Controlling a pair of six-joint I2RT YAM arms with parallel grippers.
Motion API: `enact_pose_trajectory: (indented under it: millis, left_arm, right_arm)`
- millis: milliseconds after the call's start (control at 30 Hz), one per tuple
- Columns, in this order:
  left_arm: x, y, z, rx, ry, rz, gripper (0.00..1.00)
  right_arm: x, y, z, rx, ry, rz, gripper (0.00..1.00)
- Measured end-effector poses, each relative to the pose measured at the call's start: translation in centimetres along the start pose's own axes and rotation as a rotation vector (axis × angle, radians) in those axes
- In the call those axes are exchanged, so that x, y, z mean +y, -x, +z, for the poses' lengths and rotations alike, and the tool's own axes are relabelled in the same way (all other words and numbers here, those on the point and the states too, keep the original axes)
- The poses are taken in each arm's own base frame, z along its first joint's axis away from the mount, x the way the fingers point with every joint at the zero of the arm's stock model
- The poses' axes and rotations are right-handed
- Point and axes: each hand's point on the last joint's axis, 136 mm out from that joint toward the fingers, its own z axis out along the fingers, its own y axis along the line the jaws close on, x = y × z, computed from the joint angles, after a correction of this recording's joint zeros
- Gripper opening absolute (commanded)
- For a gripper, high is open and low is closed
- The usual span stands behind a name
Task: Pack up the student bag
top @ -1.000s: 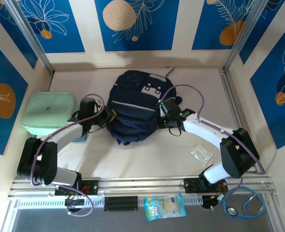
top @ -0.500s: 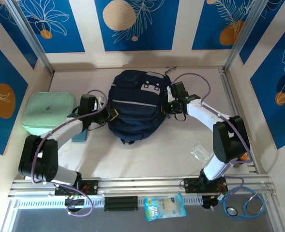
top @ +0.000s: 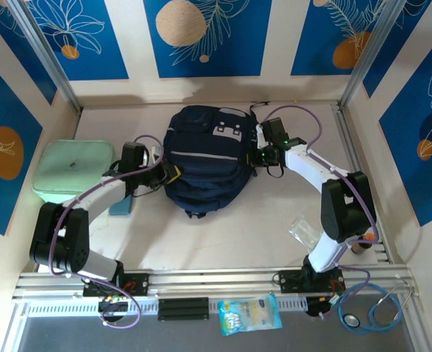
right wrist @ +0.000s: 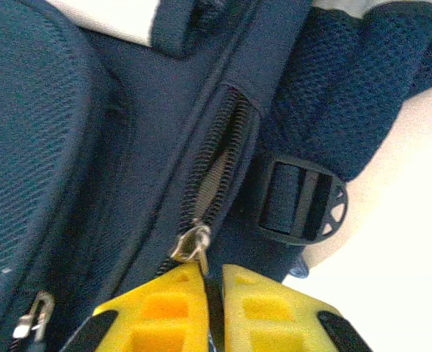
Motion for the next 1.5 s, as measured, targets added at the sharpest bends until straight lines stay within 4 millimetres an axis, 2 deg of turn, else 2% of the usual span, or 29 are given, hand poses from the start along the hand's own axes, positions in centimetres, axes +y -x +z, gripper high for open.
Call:
enact_pose_trajectory:
  millis: [167, 333, 500, 600, 700, 833, 1000, 1100, 1200, 1300, 1500]
  left_arm:
    - [0.0, 0.0, 0.0, 0.004, 0.005, 0.0, 0.0]
    - [0.0, 0.0, -0.2, 0.009, 0.013, 0.015, 0.0]
    - [1.2, 0.4, -0.7, 0.008, 0.046, -0.002, 0.0]
    - [1.5, 0.4, -0.7, 0.01, 0.051, -0.008, 0.0]
    - [1.5, 0.4, -0.7, 0.009, 0.052, -0.009, 0.0]
    - [1.5, 0.4, -0.7, 0.01, 0.054, -0.01, 0.05]
    - [1.7, 0.4, -0.7, 0.007, 0.061, -0.009, 0.09]
    - [1.7, 0.4, -0.7, 0.006, 0.062, -0.009, 0.12]
    - [1.7, 0.4, -0.7, 0.005, 0.064, -0.009, 0.18]
    - [1.9, 0.5, -0.7, 0.002, 0.071, -0.006, 0.19]
    - [2.3, 0.2, -0.7, 0.005, 0.079, -0.011, 0.19]
  right_arm:
    - [-0.4, 0.3, -0.4, -0.009, -0.001, -0.036, 0.2]
    - [-1.9, 1.3, -0.8, -0.021, -0.037, -0.071, 0.21]
    - [-6.9, 4.5, -1.8, -0.093, -0.179, -0.016, 0.21]
    - [-7.6, 5.0, -2.1, -0.105, -0.196, 0.007, 0.24]
    - [-6.1, 4.6, -1.8, -0.092, -0.139, 0.028, 0.35]
    - [-2.6, 3.6, -2.3, -0.08, 0.009, 0.057, 0.5]
    - [3.2, 2.6, -2.4, -0.047, 0.198, 0.059, 0.56]
    - [5.7, 1.9, -1.8, -0.02, 0.254, 0.045, 0.59]
    - [7.1, 1.2, -0.6, 0.01, 0.278, 0.037, 0.6]
    - [7.2, 0.5, 0.6, 0.046, 0.292, 0.052, 0.6]
    - [8.6, 0.0, 0.8, 0.068, 0.373, 0.048, 0.6]
